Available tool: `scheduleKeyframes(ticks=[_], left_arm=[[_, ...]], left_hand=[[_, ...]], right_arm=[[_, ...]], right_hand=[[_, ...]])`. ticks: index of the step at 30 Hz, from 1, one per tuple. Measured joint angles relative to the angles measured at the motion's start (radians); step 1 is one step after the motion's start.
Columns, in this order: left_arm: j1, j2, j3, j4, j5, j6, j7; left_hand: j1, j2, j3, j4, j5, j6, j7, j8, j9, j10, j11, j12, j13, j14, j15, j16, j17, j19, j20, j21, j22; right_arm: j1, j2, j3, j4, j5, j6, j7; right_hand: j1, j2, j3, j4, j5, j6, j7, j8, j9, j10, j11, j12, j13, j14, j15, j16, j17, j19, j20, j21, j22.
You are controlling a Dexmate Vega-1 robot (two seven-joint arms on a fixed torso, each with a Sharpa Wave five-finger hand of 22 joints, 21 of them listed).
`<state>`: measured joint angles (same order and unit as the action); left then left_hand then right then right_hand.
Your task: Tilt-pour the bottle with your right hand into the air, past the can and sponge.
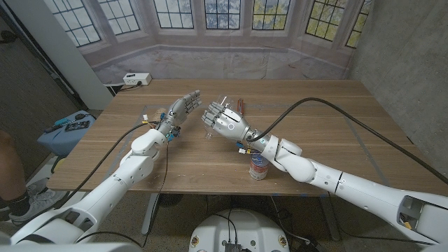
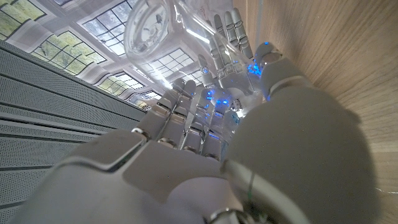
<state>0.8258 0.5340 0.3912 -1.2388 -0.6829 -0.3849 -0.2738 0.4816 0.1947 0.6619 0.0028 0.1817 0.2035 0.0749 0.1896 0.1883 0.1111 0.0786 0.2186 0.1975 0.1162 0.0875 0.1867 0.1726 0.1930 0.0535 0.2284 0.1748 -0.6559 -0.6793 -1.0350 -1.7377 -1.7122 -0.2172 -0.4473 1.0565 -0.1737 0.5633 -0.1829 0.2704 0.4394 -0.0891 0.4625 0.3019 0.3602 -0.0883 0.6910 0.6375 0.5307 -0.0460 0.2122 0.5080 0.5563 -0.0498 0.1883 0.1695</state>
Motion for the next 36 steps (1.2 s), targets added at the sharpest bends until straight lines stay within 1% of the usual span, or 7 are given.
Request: scheduleKeyframes(ticks=[16, 19, 28, 31, 36], left_arm=[[-0.011, -0.008, -0.001, 0.012, 0.003, -0.004, 0.005], [-0.011, -0.009, 0.000, 0.014, 0.004, -0.005, 0.008], [-0.014, -0.015, 0.003, 0.016, 0.009, -0.005, 0.016], [-0.014, -0.016, 0.003, 0.017, 0.010, -0.005, 0.018], [-0.015, -0.019, 0.004, 0.019, 0.010, -0.005, 0.022]], left_hand=[[0.000, 0.000, 0.000, 0.000, 0.000, 0.000, 0.000, 0.000, 0.000, 0.000, 0.000, 0.000, 0.000, 0.000, 0.000, 0.000, 0.000, 0.000, 0.000, 0.000, 0.000], [0.000, 0.000, 0.000, 0.000, 0.000, 0.000, 0.000, 0.000, 0.000, 0.000, 0.000, 0.000, 0.000, 0.000, 0.000, 0.000, 0.000, 0.000, 0.000, 0.000, 0.000], [0.000, 0.000, 0.000, 0.000, 0.000, 0.000, 0.000, 0.000, 0.000, 0.000, 0.000, 0.000, 0.000, 0.000, 0.000, 0.000, 0.000, 0.000, 0.000, 0.000, 0.000], [0.000, 0.000, 0.000, 0.000, 0.000, 0.000, 0.000, 0.000, 0.000, 0.000, 0.000, 0.000, 0.000, 0.000, 0.000, 0.000, 0.000, 0.000, 0.000, 0.000, 0.000], [0.000, 0.000, 0.000, 0.000, 0.000, 0.000, 0.000, 0.000, 0.000, 0.000, 0.000, 0.000, 0.000, 0.000, 0.000, 0.000, 0.000, 0.000, 0.000, -0.008, 0.000]], right_arm=[[0.015, -0.001, -0.008, 0.012, 0.015, 0.006, -0.001], [0.017, -0.003, -0.008, 0.014, 0.020, 0.007, -0.002], [0.026, -0.006, -0.008, 0.021, 0.032, 0.016, -0.008], [0.027, -0.007, -0.008, 0.022, 0.035, 0.018, -0.009], [0.032, -0.008, -0.008, 0.025, 0.041, 0.023, -0.011]], right_hand=[[-0.003, 0.002, 0.000, 0.000, 0.003, 0.000, 0.000, 0.000, 0.000, 0.000, 0.000, 0.005, 0.000, 0.000, 0.000, 0.000, 0.005, 0.000, 0.000, 0.000, 0.000], [-0.003, 0.002, 0.000, 0.000, 0.005, 0.000, 0.000, 0.004, 0.000, 0.000, 0.000, 0.005, 0.000, 0.000, 0.000, 0.000, 0.008, 0.000, 0.000, 0.000, 0.000], [-0.003, 0.003, 0.000, 0.000, 0.007, -0.002, 0.002, 0.004, -0.005, 0.000, 0.000, 0.005, -0.001, 0.000, 0.000, 0.000, 0.009, 0.000, 0.000, 0.000, 0.000], [-0.003, 0.003, 0.004, -0.004, 0.007, -0.002, 0.002, 0.004, -0.005, 0.000, 0.000, 0.005, -0.001, 0.000, 0.000, 0.000, 0.012, 0.000, 0.000, 0.000, 0.000], [-0.003, 0.003, 0.004, -0.004, 0.007, -0.002, 0.002, 0.004, -0.005, 0.000, 0.000, 0.004, -0.001, 0.000, 0.000, 0.000, 0.014, 0.000, 0.000, 0.000, 0.000]])
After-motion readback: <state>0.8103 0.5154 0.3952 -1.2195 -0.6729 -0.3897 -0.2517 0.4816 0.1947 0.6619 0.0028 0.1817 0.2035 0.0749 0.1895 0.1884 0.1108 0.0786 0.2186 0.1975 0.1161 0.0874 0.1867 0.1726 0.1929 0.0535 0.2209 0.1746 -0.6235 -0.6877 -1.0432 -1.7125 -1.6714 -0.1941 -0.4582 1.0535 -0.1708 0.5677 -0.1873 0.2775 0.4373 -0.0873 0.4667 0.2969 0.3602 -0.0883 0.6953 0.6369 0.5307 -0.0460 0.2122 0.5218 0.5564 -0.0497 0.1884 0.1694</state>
